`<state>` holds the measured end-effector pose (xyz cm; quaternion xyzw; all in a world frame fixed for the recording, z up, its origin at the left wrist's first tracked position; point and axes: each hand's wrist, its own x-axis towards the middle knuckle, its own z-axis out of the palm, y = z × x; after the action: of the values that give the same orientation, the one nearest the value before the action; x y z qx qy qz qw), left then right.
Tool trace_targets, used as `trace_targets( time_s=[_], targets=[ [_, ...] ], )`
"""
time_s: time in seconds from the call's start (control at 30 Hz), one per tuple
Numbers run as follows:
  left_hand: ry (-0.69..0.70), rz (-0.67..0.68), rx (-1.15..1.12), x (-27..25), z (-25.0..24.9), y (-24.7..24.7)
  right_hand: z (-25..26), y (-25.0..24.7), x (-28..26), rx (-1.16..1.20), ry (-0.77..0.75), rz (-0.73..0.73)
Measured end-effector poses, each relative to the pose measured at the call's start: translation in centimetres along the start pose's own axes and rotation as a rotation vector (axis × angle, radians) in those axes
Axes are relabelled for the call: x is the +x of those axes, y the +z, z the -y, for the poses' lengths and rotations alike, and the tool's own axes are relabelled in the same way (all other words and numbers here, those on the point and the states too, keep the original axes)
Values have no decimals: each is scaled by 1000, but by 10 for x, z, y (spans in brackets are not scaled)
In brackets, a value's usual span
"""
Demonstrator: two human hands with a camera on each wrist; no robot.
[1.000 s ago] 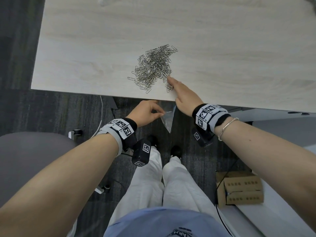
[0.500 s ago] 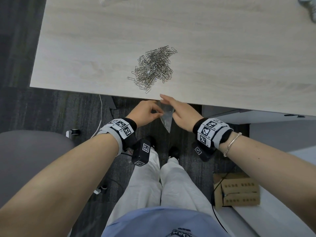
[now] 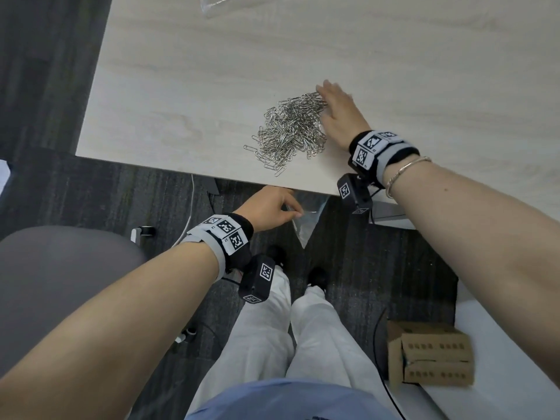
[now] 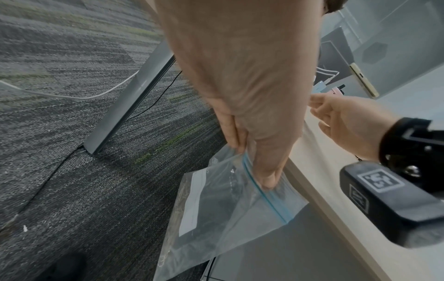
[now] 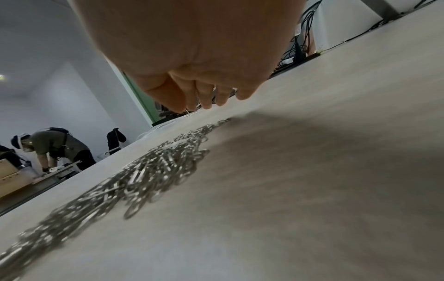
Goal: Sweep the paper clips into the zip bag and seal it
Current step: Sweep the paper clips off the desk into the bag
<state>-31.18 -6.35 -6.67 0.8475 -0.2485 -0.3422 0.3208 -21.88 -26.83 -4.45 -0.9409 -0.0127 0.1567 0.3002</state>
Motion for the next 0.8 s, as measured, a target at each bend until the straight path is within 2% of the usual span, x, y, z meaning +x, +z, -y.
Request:
trace_targets(
  time_s=[0.2, 0.33, 0.53, 0.8],
  targets=[
    [20, 25, 18, 3, 2, -2, -2, 1, 24, -138, -27, 128],
    [13, 24, 15, 4, 1, -3, -7, 0, 18, -112, -6, 167],
    [-3, 21, 13, 4, 2, -1, -15, 7, -24, -119, -33, 200],
    [-6, -32, -17, 3, -3, 5, -10, 31, -85, -75, -6, 174]
  ],
)
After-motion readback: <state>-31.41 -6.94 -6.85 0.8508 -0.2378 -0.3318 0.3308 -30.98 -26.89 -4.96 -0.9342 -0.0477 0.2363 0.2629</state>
